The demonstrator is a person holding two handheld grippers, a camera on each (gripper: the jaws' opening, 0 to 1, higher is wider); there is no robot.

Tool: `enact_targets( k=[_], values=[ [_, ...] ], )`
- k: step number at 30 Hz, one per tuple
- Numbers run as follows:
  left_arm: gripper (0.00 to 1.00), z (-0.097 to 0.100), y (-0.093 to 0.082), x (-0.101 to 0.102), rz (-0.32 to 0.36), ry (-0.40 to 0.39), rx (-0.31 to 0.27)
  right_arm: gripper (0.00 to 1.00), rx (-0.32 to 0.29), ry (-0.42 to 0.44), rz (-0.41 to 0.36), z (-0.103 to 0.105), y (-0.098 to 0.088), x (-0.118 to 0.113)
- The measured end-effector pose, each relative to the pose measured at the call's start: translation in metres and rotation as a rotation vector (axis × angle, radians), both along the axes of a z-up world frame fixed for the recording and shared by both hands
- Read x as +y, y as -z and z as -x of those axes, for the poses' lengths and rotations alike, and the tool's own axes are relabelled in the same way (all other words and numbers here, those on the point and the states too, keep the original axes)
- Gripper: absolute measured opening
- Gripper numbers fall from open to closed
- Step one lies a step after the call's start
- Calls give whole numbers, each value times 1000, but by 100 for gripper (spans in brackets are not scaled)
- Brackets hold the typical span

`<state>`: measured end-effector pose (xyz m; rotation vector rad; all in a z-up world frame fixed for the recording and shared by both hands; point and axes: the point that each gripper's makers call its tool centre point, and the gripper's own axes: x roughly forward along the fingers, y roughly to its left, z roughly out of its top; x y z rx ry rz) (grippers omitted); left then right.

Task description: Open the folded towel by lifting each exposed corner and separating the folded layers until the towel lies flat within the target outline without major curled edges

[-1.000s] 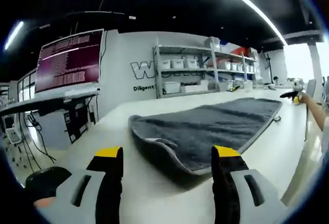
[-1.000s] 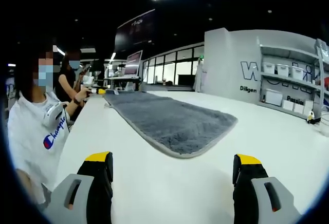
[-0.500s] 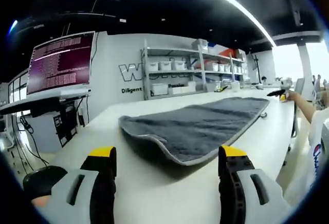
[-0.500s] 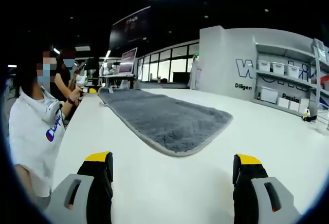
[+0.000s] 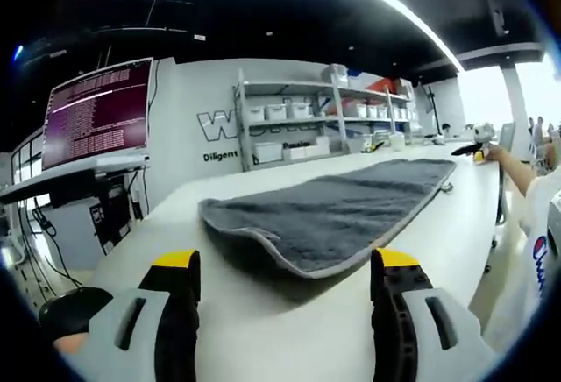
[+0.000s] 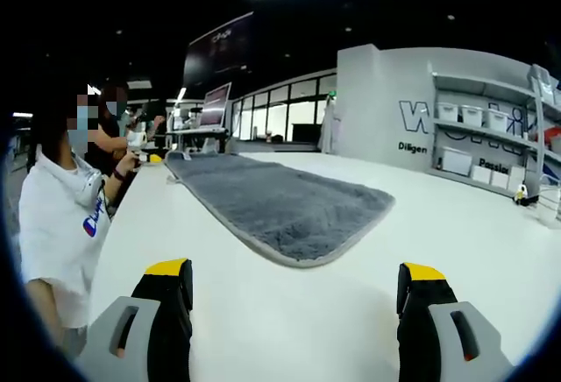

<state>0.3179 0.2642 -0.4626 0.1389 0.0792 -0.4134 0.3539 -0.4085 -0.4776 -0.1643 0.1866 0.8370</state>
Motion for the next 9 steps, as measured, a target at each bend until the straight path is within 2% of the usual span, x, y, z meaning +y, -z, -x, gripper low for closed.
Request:
enact_targets(
  k=[6,9],
  values=[
    [76,0,0,1,29,17,17,99,-11,1,19,-2,-1,-8],
    [75,1,0,0,25,23,3,99,-14,-4,23,0,0,-4]
  ],
)
